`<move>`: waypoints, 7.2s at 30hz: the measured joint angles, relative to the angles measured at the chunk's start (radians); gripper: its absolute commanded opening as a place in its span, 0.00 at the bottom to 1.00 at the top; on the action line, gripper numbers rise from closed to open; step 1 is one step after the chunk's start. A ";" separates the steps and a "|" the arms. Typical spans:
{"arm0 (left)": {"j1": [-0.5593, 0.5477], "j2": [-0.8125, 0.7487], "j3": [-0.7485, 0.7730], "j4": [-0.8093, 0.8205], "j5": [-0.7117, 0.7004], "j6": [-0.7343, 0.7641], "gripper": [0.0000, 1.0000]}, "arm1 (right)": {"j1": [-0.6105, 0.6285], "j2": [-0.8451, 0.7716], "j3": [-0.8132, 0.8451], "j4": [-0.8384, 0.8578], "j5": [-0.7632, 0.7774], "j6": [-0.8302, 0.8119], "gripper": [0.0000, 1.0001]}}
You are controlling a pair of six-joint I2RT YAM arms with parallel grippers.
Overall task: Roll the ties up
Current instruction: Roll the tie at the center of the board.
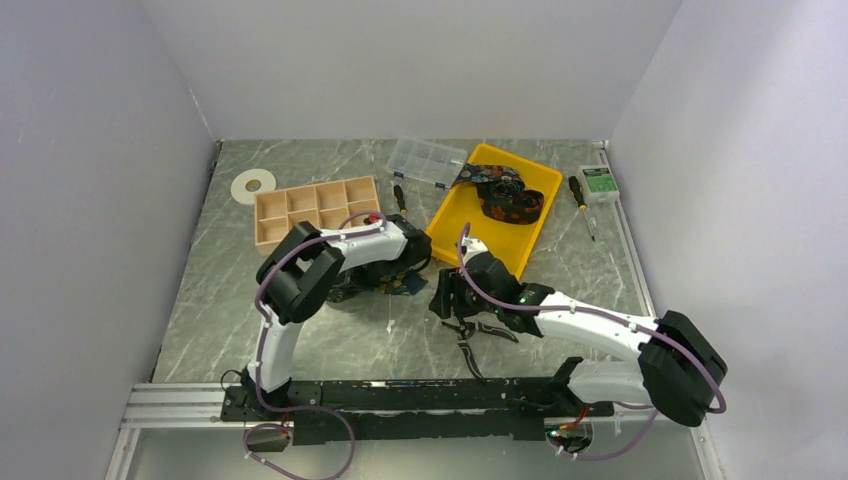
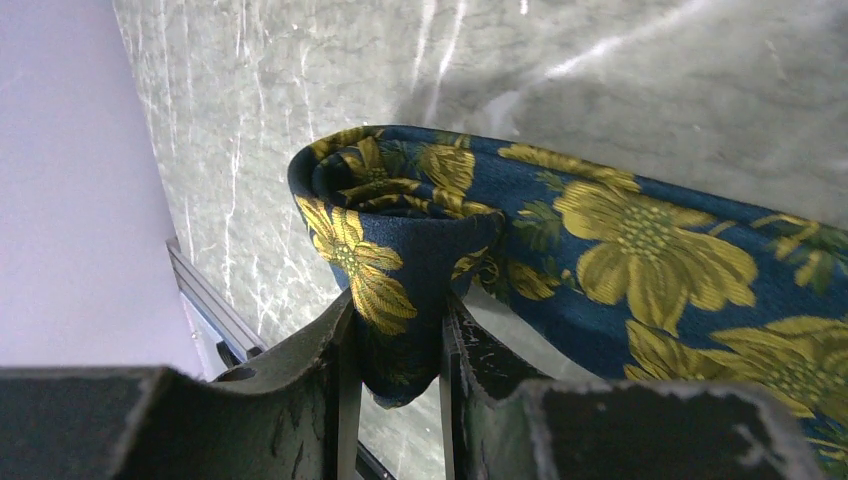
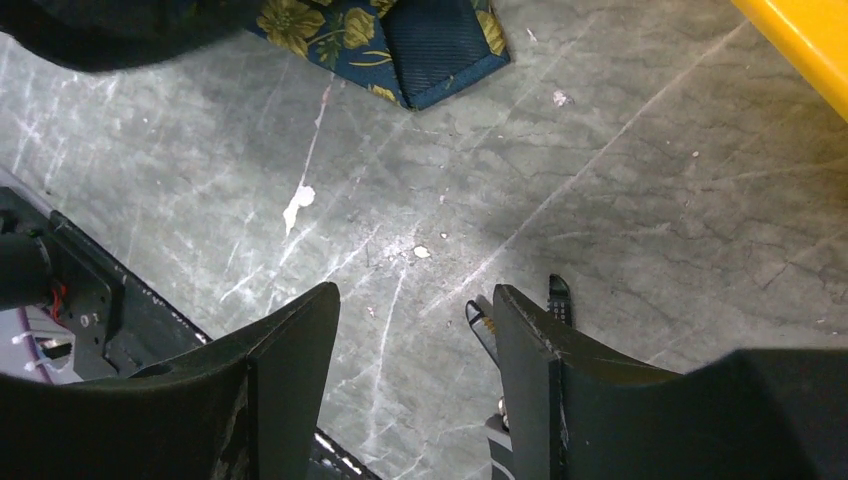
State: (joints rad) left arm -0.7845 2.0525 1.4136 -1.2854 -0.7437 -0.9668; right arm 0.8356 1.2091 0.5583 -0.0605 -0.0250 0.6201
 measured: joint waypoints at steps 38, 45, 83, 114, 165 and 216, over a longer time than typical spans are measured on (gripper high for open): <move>0.055 -0.809 -0.440 0.426 0.296 0.062 0.79 | -0.005 -0.021 0.033 0.000 -0.046 -0.042 0.67; 0.202 -1.322 -0.859 0.663 0.455 -0.005 0.73 | 0.003 0.206 0.223 0.045 -0.144 -0.054 0.64; 0.296 -1.475 -0.917 0.582 0.455 -0.063 0.49 | 0.036 0.623 0.498 0.022 0.137 -0.130 0.58; 0.276 -0.986 -1.127 1.223 0.650 -0.249 0.03 | 0.090 0.591 0.416 0.084 0.042 -0.077 0.53; 0.460 -0.974 -0.979 0.930 0.585 -0.041 0.03 | 0.046 0.522 0.371 0.084 0.041 -0.055 0.55; 0.462 -0.533 -0.774 1.286 0.508 -0.225 0.03 | 0.043 0.358 0.217 0.092 0.068 -0.060 0.54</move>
State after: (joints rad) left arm -0.3222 1.5196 0.6399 0.0010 -0.2356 -1.1923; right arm 0.8791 1.5673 0.7750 0.0319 0.0429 0.5606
